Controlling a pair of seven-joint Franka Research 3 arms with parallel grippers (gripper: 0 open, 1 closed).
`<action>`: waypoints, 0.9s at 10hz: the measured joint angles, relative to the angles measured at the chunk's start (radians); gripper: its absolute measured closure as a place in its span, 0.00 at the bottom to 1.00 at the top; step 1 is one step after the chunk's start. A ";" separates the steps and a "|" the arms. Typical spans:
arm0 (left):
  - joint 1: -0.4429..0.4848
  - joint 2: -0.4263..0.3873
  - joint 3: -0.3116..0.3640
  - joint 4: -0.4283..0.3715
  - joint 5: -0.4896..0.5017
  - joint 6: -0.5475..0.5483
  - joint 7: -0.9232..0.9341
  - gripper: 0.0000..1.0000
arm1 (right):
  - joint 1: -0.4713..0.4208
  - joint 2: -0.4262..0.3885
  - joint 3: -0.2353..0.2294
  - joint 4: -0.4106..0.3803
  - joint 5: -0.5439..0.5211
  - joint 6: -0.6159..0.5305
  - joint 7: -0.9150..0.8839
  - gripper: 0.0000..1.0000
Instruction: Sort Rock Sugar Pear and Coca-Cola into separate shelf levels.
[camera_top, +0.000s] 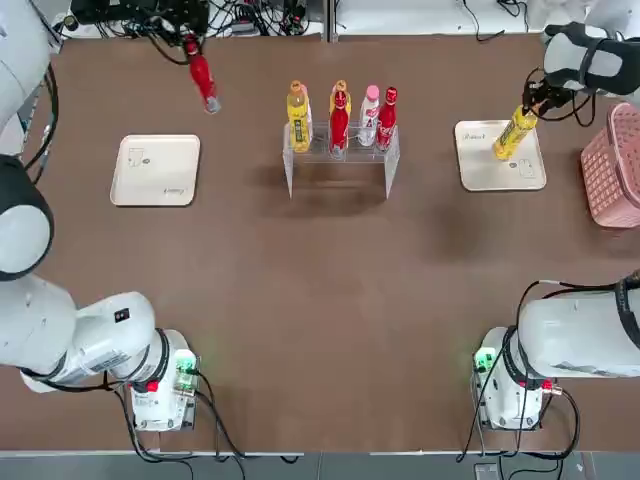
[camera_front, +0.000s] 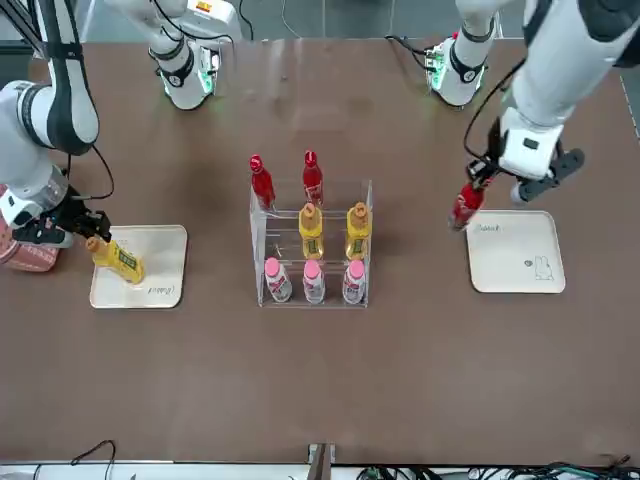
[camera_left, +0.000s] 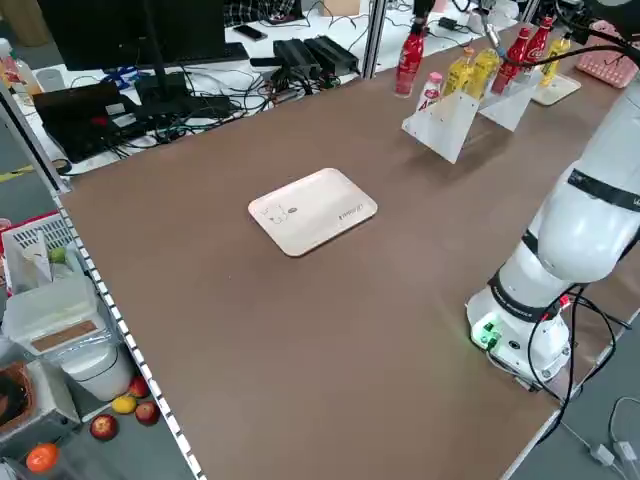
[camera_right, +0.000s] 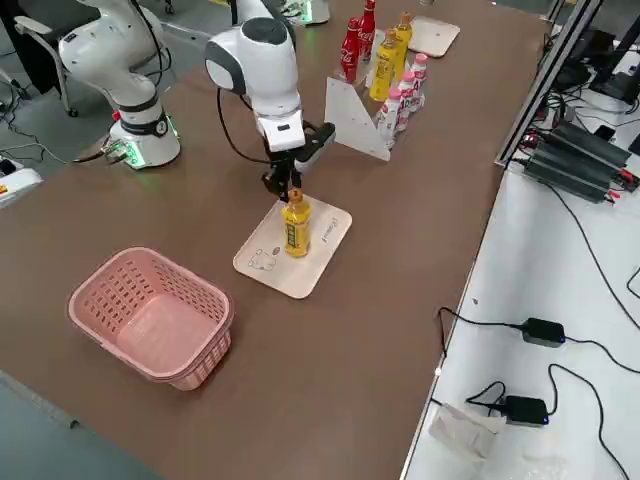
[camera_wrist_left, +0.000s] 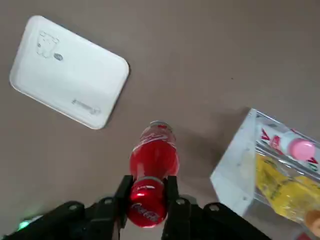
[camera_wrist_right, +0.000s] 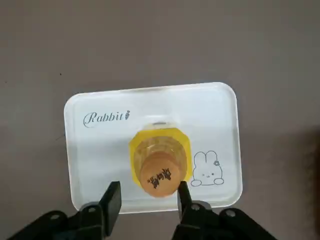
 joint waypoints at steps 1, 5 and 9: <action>-0.008 0.024 -0.048 0.019 0.000 0.000 -0.089 0.68 | -0.001 0.000 0.000 0.001 0.000 0.002 0.000 0.46; -0.242 0.174 -0.085 0.144 0.082 0.002 -0.417 0.68 | -0.016 0.000 0.000 0.002 0.000 0.019 -0.002 0.48; -0.285 0.221 -0.083 0.175 0.090 0.002 -0.490 0.68 | -0.016 0.001 0.000 0.006 0.000 0.032 -0.001 0.48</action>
